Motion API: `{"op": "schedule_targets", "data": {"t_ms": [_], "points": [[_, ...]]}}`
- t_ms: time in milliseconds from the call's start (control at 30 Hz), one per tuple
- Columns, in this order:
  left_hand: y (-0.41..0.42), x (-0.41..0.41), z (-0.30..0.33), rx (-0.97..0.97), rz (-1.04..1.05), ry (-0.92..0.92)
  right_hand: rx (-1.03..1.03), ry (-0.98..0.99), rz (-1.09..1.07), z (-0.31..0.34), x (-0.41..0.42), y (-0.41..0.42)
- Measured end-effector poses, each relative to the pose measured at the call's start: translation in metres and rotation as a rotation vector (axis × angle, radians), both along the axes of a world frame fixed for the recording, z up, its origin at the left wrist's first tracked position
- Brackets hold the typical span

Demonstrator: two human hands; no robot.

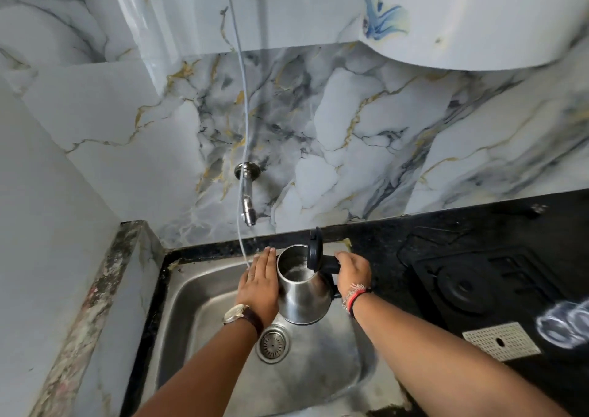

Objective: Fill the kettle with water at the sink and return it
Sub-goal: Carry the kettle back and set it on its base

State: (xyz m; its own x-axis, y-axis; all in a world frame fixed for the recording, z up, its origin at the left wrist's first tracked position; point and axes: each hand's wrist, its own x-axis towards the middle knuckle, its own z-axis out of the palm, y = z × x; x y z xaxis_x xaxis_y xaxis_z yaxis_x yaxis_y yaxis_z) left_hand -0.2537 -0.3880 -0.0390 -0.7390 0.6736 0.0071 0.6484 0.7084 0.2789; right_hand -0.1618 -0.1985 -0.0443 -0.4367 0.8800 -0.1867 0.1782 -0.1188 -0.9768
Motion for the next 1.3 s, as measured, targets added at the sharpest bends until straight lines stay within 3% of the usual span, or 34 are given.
{"op": "schedule_targets", "data": {"t_ms": [300,800,1300], "points": [[0.100,0.077,0.013,0.064,-0.131,0.043,0.069,0.022,-0.086,0.020,0.093,0.094],[0.348,0.236,0.009,0.017,0.003,-0.020,0.071,-0.016,-0.040,0.007,0.233,0.345],[0.416,0.250,-0.021,-0.047,0.082,-0.047,-0.066,-0.012,0.054,-0.027,0.239,0.414]]}}
